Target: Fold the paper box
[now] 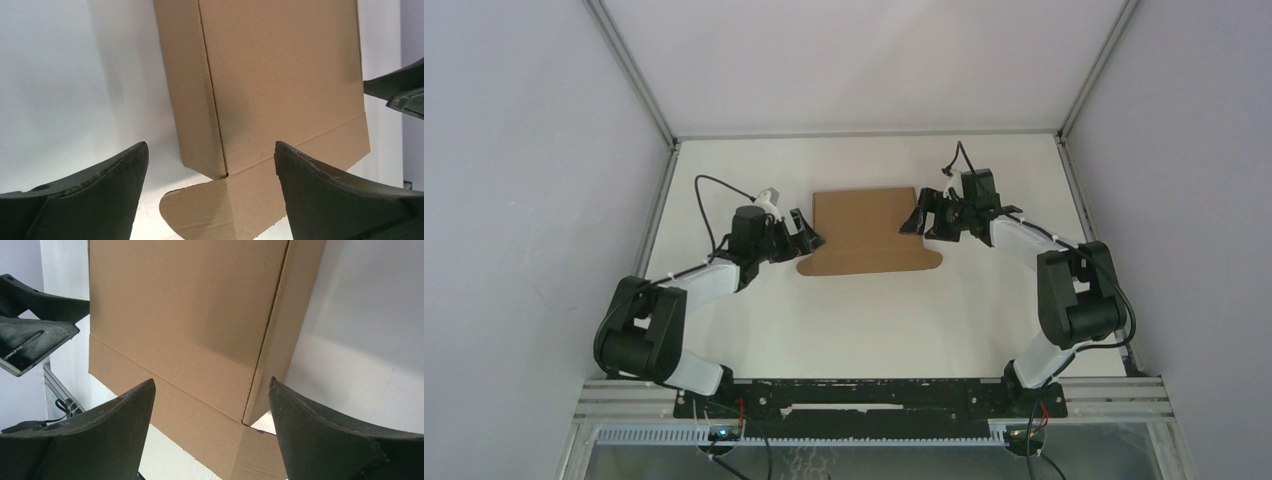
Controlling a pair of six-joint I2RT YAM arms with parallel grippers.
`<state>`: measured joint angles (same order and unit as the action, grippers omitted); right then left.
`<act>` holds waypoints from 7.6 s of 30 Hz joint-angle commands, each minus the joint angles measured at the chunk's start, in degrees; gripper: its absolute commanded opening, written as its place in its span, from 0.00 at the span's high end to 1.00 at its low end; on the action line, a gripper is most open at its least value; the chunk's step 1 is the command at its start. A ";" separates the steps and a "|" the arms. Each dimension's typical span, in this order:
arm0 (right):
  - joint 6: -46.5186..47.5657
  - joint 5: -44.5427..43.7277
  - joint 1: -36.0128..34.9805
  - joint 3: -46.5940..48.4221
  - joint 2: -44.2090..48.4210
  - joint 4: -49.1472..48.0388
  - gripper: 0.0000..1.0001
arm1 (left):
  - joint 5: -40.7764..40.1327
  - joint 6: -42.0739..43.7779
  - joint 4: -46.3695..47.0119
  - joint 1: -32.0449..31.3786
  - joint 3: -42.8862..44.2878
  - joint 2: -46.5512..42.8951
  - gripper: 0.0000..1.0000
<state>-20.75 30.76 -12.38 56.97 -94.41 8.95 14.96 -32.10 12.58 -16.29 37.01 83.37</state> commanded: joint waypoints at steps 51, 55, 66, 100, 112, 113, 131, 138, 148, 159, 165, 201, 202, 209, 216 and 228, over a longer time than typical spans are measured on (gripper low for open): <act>-2.77 5.22 -3.99 -3.02 6.57 -3.01 0.05 | 12.42 -9.32 13.31 -1.99 -5.45 -5.69 0.00; -2.83 5.74 -4.03 -3.02 7.74 -2.14 0.05 | 12.97 -9.24 10.40 -2.02 -4.06 -7.52 0.00; -4.68 8.39 -3.60 -3.01 12.26 0.14 0.05 | 14.22 -8.73 1.11 -1.99 0.16 -13.49 0.00; -13.44 14.64 -3.20 0.17 20.64 9.41 0.03 | 21.18 -14.94 -13.54 -1.99 9.18 -19.34 0.00; -15.39 15.94 -3.23 2.35 22.62 12.51 0.02 | 22.74 -17.67 -16.82 -1.99 10.59 -20.84 0.00; -15.63 15.98 -3.18 2.41 22.75 12.67 0.01 | 22.74 -17.83 -16.99 -1.99 10.42 -21.15 0.00; -18.90 18.30 -4.38 3.24 24.71 18.72 0.00 | 23.65 -22.09 -24.08 -1.98 11.03 -25.92 0.00; -19.81 18.25 -5.32 4.37 24.61 19.94 0.00 | 23.64 -23.34 -26.70 -1.98 11.21 -27.00 0.00; -19.67 19.35 -4.72 7.30 20.92 20.50 0.00 | 23.97 -24.07 -28.56 -1.85 11.64 -25.12 0.00; -20.23 21.50 -3.10 7.81 17.31 18.82 0.00 | 26.52 -26.01 -25.94 0.04 13.67 -20.85 0.00; -21.07 22.72 -2.00 9.16 15.36 17.42 0.00 | 28.25 -27.83 -23.16 0.88 15.16 -18.29 0.00; -28.49 26.90 -0.50 13.05 8.39 11.27 0.00 | 32.94 -40.11 -14.66 4.07 21.69 -9.06 0.00; -28.74 27.00 -0.41 13.08 7.94 10.85 0.00 | 33.09 -40.29 -14.41 4.08 21.70 -8.72 0.00; -28.41 27.71 0.27 15.30 4.07 10.82 0.00 | 33.57 -41.52 -10.94 4.29 20.56 -6.14 0.00; -28.70 28.70 1.45 19.16 0.26 10.72 0.00 | 34.36 -42.81 -7.88 5.17 19.97 -3.46 0.00; -30.04 28.62 1.61 21.20 1.50 10.84 0.00 | 34.33 -44.37 -5.64 5.31 17.55 -5.57 0.00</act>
<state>-45.60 49.21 -7.29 74.81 -95.13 25.41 35.68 -70.43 3.14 -7.57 54.96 79.90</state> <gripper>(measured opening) 0.994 0.998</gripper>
